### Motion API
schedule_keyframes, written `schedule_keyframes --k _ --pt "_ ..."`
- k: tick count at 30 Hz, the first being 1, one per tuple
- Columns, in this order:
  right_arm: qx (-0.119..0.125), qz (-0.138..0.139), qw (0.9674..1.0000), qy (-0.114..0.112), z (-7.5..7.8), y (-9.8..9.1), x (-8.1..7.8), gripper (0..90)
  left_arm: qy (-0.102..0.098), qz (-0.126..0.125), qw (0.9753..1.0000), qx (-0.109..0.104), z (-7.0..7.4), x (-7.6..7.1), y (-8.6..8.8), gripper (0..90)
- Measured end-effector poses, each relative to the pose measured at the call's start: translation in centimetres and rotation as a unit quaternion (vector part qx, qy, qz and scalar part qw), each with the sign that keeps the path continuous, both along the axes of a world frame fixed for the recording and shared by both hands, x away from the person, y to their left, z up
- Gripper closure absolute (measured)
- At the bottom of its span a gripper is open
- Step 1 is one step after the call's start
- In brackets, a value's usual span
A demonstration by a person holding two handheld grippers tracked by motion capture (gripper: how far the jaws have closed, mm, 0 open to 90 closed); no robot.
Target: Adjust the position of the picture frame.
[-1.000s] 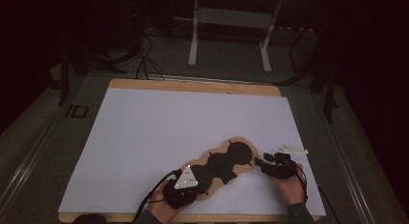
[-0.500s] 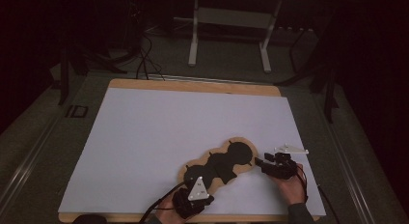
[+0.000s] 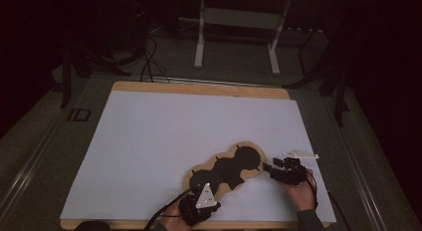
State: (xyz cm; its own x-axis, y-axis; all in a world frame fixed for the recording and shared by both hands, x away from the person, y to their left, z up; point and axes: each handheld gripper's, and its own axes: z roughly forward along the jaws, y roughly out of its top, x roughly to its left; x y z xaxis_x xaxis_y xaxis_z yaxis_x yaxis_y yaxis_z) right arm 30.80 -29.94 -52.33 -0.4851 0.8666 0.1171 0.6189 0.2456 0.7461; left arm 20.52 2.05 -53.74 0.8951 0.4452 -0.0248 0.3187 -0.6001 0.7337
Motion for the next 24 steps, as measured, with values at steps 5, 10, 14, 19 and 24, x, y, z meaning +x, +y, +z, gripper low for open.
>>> schedule_keyframes --k 5,10,14,19,24 --pt "0.001 0.001 1.0000 0.001 0.0 0.0 0.0 47.4 0.003 0.005 1.0000 -0.001 0.0 0.1 0.1 90.0" --pt "0.001 0.000 1.0000 -0.001 0.0 -0.1 0.0 47.4 0.003 0.016 0.9999 0.002 0.1 0.3 0.4 90.0" --pt "0.003 -0.001 1.0000 0.002 0.1 -0.2 0.0 47.6 0.008 0.033 0.9994 0.001 0.2 0.7 0.9 90.0" --pt "0.007 -0.002 1.0000 0.000 0.2 -0.4 -0.1 49.8 0.009 0.059 0.9982 0.005 0.3 1.2 1.7 90.0" --pt "0.014 0.000 0.9999 0.000 0.5 -0.6 -0.2 62.5 0.008 0.067 0.9977 0.007 0.4 1.6 2.4 90.0"
